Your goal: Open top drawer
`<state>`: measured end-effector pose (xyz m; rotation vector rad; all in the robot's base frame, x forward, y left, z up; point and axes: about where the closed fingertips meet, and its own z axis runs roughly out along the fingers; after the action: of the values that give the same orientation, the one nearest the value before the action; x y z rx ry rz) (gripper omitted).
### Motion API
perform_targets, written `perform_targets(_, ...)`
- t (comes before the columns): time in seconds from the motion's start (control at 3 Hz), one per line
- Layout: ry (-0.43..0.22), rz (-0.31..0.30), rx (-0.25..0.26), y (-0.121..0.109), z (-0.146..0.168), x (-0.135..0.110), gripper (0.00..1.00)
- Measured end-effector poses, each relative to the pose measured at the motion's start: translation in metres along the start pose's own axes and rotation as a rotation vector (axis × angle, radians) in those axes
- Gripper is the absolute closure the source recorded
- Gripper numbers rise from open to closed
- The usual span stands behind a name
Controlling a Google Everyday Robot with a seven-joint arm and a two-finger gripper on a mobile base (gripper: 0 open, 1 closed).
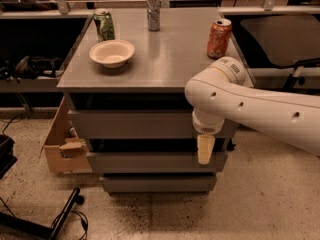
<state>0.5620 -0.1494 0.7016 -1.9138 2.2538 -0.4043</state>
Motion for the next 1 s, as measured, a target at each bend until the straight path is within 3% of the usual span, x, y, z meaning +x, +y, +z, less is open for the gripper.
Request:
perform_targets(0.33, -0.073, 0.059, -0.005, -0.034, 0.001, -0.007, 0.0)
perform_targets(0.67, -0.073, 0.059, -0.005, -0.034, 0.001, -0.007, 0.0)
perform_targets(1.0, -0.062, 0.032, 0.011, -0.04, 0.02, -0.014, 0.0)
